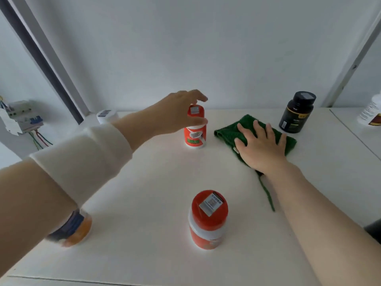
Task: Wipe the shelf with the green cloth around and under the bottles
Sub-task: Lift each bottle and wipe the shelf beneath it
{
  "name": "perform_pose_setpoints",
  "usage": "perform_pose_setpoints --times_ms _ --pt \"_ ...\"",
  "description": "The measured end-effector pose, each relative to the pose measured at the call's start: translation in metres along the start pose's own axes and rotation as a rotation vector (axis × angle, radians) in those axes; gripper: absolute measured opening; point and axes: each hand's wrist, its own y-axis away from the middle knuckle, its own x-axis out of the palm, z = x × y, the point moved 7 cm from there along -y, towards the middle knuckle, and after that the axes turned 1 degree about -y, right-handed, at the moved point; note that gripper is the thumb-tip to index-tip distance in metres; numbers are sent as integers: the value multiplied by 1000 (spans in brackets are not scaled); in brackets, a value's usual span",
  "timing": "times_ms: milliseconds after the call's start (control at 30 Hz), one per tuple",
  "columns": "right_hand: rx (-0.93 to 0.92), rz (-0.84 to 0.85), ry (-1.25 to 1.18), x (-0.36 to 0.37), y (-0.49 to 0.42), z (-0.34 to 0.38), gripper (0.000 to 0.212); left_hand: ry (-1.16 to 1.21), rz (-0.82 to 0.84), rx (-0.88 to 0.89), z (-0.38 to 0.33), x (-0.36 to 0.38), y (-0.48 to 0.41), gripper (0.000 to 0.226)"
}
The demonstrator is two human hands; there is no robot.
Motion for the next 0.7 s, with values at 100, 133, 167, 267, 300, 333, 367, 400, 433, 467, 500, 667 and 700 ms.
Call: perform_pose_setpoints --times_ms 100,133,167,267,300,333,367,400,433,467,500,667,700 --pt "21 7 8 -1 -34 12 53 53 -28 16 9 0 -13 36" --pt "18 17 16 -1 -44 17 53 44 -55 27 11 -7 -16 34" --pt "13 27 23 0 -52 23 53 39 -92 36 13 -16 -19 33" --pt "-57 55 39 4 -64 47 53 33 -213 4 25 -59 -29 31" --pt "-118 64 41 5 -61 58 52 18 -240 -10 29 -72 -31 31" --pt "-198 78 37 8 -54 70 50 -5 -260 -14 32 -83 -32 32" --pt "-291 100 29 10 -42 81 49 -31 -279 -11 35 -91 -32 33" --pt "-394 130 18 13 -25 92 48 -54 -296 -7 36 -96 -32 34" --pt "-497 166 7 17 -8 99 47 -68 -307 -6 37 -99 -31 34" --pt "-588 203 -10 20 10 104 47 -70 -307 -6 38 -99 -31 34" --pt "-655 236 -31 22 23 106 46 -64 -296 -6 39 -97 -31 33" --pt "-580 112 -94 3 -18 91 45 -37 -261 -5 39 -91 -29 33" --pt "-501 63 -89 0 -35 88 44 -37 -265 -4 39 -91 -28 34"
